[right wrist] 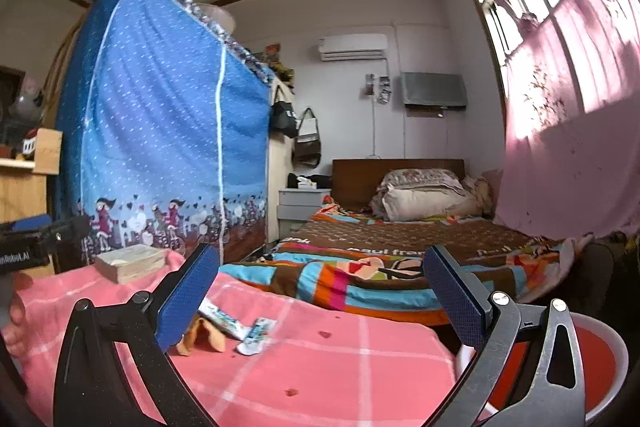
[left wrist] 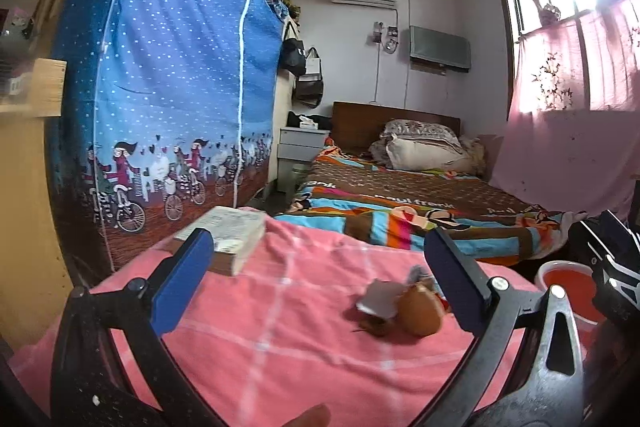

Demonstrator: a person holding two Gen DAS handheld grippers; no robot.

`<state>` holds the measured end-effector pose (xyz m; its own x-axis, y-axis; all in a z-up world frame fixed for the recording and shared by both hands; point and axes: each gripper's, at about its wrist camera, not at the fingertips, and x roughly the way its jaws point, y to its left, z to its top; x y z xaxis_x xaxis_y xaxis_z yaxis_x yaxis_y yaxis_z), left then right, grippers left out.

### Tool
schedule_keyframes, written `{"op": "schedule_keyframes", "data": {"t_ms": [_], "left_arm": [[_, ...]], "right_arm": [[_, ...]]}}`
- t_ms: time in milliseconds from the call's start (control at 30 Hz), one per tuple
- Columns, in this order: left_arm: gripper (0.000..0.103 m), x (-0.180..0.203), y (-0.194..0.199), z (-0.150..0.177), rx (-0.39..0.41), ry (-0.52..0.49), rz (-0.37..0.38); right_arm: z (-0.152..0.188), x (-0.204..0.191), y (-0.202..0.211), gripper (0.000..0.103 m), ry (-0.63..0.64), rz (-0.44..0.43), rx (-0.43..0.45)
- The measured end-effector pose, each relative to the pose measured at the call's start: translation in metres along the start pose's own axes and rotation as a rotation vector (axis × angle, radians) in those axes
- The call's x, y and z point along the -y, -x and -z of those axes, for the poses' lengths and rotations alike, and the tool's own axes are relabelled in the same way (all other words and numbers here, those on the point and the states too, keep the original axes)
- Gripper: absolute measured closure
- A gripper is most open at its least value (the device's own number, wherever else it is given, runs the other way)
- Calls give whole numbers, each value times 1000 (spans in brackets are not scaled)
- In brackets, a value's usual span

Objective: Collect trash
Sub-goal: 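Move both open tools back over the trash on the bedspread, then grasp the brown coiled ring with the left tool while the right tool grasps the white sachet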

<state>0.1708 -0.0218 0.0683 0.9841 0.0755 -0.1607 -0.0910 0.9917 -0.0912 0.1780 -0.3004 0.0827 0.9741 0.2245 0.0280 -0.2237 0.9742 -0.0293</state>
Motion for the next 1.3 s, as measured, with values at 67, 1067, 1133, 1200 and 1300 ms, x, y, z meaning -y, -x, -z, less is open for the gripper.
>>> {"op": "schedule_keyframes", "data": {"t_ms": [67,1067,1133,1200,1300], "left_arm": [[0,-7,0,1,-3,-4,-3],[39,38,-98,47,-587,-191,318],[43,43,-104,49,-617,-202,316],[45,46,-108,48,-613,-199,312],[56,48,-114,48,-624,-194,303]], "right_arm": [[3,-9,-3,0,17,-16,-4],[40,-22,-97,38,0,-109,-508],[44,-21,-101,43,-11,-115,-539],[47,-21,-105,47,-20,-129,-565],[49,-22,-109,51,-19,-146,-595]]}}
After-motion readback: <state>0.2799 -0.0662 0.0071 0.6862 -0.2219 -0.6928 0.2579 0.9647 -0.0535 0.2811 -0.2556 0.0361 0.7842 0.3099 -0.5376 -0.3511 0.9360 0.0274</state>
